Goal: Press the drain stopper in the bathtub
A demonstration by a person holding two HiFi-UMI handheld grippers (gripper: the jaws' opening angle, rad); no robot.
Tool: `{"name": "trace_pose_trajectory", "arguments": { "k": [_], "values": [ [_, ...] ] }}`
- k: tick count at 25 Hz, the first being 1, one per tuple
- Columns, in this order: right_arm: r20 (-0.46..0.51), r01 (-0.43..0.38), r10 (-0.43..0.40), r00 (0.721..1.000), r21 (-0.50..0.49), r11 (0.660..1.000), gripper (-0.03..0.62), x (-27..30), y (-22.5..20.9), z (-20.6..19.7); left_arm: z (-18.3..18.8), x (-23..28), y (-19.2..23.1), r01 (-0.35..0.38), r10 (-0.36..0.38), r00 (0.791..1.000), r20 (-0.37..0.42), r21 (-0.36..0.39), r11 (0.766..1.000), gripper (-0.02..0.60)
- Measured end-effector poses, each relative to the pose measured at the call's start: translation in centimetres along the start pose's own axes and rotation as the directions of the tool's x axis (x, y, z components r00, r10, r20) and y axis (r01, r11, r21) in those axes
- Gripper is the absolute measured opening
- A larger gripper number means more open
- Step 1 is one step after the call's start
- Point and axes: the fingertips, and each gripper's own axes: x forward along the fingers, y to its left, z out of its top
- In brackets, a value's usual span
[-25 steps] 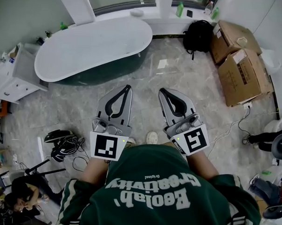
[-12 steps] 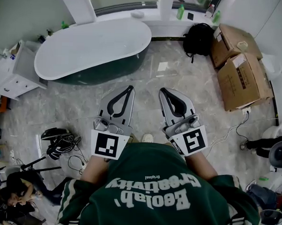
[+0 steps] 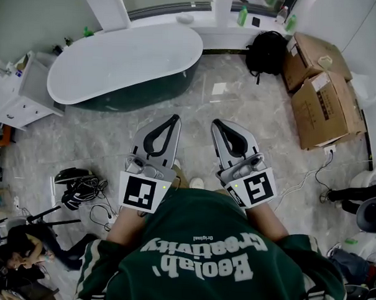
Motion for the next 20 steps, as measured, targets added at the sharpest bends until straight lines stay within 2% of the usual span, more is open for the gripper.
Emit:
{"name": "trace_pose_trajectory", "arguments": {
  "k": [8, 15, 20],
  "values": [
    [-0.011, -0.018, 0.018, 1.000, 0.008, 1.000, 0.009, 0.5, -0.4, -1.2, -0.8, 0.5, -0.7, 0.047, -0.047, 0.999, -0.008, 0.015, 0.999, 0.008],
    [-0.017, -0.026, 0.026, 1.000, -0.008, 1.000, 0.009, 0.9, -1.2, -2.1, -1.6, 1.5, -0.4, 0.040, -0.040, 0.999, 0.018, 0.007, 0.999, 0.008],
    [-0.019, -0.020, 0.020, 1.000, -0.014, 1.000, 0.009, 1.5, -1.9, -2.7, -2.1, 2.7, 0.1, 0.048, -0.049, 0.998, 0.029, 0.029, 0.998, 0.008]
  ]
}}
